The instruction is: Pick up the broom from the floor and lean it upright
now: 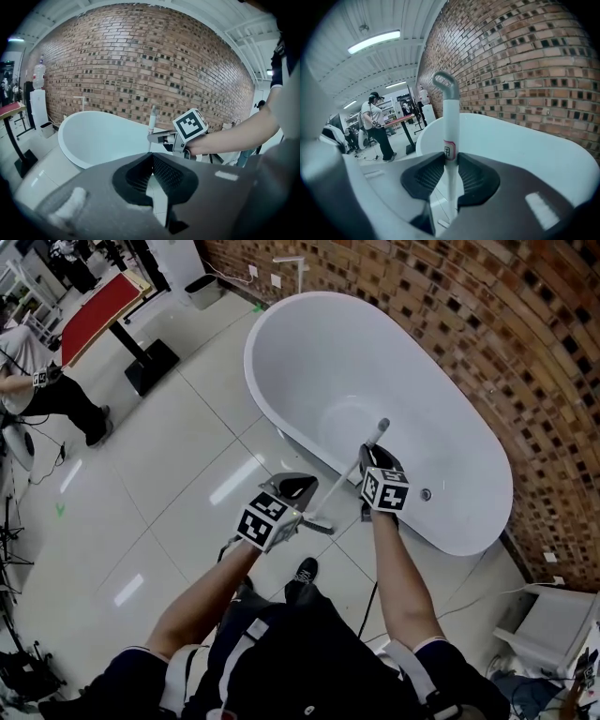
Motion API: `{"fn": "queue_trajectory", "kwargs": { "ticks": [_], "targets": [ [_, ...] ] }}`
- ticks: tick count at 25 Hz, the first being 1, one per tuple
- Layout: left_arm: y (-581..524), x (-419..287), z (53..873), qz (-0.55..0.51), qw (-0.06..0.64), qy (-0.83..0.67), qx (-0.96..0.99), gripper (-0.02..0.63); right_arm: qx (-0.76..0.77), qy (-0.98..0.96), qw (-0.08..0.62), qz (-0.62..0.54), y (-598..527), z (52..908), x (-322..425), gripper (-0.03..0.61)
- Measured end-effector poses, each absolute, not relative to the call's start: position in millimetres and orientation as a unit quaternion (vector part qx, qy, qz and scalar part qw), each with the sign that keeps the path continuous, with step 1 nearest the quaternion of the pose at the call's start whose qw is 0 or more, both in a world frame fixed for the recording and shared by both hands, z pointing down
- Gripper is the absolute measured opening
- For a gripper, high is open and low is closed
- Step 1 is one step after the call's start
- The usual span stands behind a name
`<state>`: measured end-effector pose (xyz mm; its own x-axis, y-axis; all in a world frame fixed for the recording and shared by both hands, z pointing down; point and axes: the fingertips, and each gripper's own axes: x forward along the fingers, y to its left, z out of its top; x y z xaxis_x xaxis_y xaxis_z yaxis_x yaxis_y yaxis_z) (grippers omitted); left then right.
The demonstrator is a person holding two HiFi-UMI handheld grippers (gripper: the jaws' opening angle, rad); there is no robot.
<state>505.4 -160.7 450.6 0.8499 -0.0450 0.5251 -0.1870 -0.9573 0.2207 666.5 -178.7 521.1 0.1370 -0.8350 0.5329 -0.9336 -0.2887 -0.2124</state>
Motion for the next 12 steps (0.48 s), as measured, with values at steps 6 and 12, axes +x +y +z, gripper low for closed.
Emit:
{"fn": "queue_trajectory", "kwargs": {
  "ticks": [6, 12],
  "targets": [
    [-169.0, 510.1, 440.7, 0.264, 0.124, -0.063, 0.955, 0.000, 0.738, -0.615, 0.095, 0.262, -186.6, 520.4, 660.5, 0.097],
    [-176.5, 510.0, 430.4, 0.260, 0.128, -0.049, 0.956, 0.000, 0.732, -0.621, 0.095, 0.264, -189.0, 512.4, 650.8, 0.167]
  ]
}}
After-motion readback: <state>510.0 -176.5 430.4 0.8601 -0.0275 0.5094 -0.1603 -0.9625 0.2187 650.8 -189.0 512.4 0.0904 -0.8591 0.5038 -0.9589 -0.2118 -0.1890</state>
